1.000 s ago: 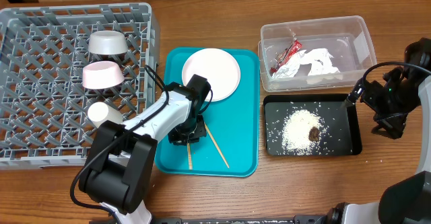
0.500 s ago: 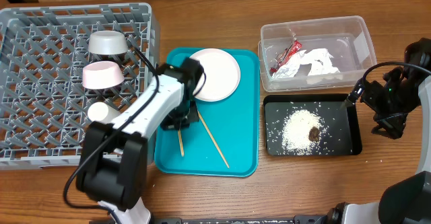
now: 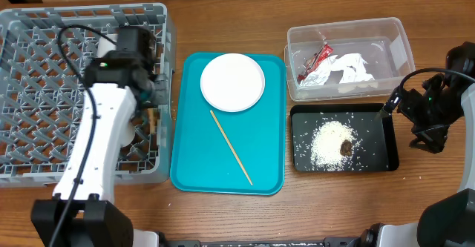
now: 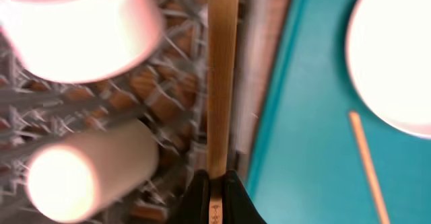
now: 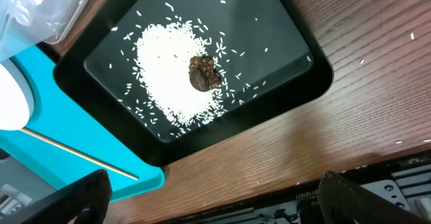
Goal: Sort waste into correct bins and load items into the dishwasher
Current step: 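Drop the chopstick into the dish rack with the left gripper, then grasp the second wooden chopstick on the teal tray with the left gripper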
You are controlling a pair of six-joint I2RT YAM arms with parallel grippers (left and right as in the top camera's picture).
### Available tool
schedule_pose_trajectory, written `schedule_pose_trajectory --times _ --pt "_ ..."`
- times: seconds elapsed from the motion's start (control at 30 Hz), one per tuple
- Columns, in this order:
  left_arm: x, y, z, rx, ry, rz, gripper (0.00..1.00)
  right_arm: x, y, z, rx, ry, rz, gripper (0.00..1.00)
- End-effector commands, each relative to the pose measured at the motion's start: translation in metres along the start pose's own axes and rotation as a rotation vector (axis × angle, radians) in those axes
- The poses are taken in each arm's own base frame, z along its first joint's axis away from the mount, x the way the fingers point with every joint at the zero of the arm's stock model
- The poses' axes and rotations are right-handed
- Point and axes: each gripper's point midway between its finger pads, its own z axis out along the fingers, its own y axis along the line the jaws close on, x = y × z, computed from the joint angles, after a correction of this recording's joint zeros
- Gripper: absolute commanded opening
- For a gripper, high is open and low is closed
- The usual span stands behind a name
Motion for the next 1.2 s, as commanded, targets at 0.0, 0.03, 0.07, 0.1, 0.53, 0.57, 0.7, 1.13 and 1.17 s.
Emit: schedule_pose_trajectory --times 0.0,0.03,0.07,0.1,0.53,0.57,0.7,1.13,1.17 --pt "-0.008 0.013 0.019 -0.019 0.015 0.063 0.04 -0.001 0.0 -0.007 -0.004 -0.033 -0.012 1.0" --pt "-0.01 0.014 0.027 -0.022 0.025 0.058 0.04 -0.001 0.0 -0.007 -0.004 -0.033 -0.012 1.0" --pt "-0.01 0.014 0.033 -0.023 0.033 0.057 0.04 -0.001 0.0 -0.007 -0.004 -0.033 -0.012 1.0" --pt "-0.011 0.013 0.04 -0.024 0.044 0.058 0.04 -0.001 0.0 -0.007 -0.004 -0.033 -0.012 1.0" --pt "-0.005 -0.023 0.027 0.134 0.104 0.079 0.64 0.0 0.0 -0.007 -0.003 -0.031 -0.012 1.0" --pt "-0.002 -0.042 0.021 0.212 0.117 0.095 0.64 0.0 0.0 -0.007 -0.003 -0.031 -0.012 1.0" --pt "0.02 -0.103 0.006 0.416 0.187 0.116 0.62 0.0 0.0 -0.007 -0.003 -0.032 -0.012 1.0" --pt "0.121 -0.181 0.052 0.225 0.303 -0.002 0.61 -0.001 0.0 -0.007 -0.004 -0.033 -0.012 1.0" --pt "0.123 -0.181 0.056 0.205 0.289 0.006 0.61 -0.001 0.0 -0.007 -0.004 -0.033 -0.012 1.0"
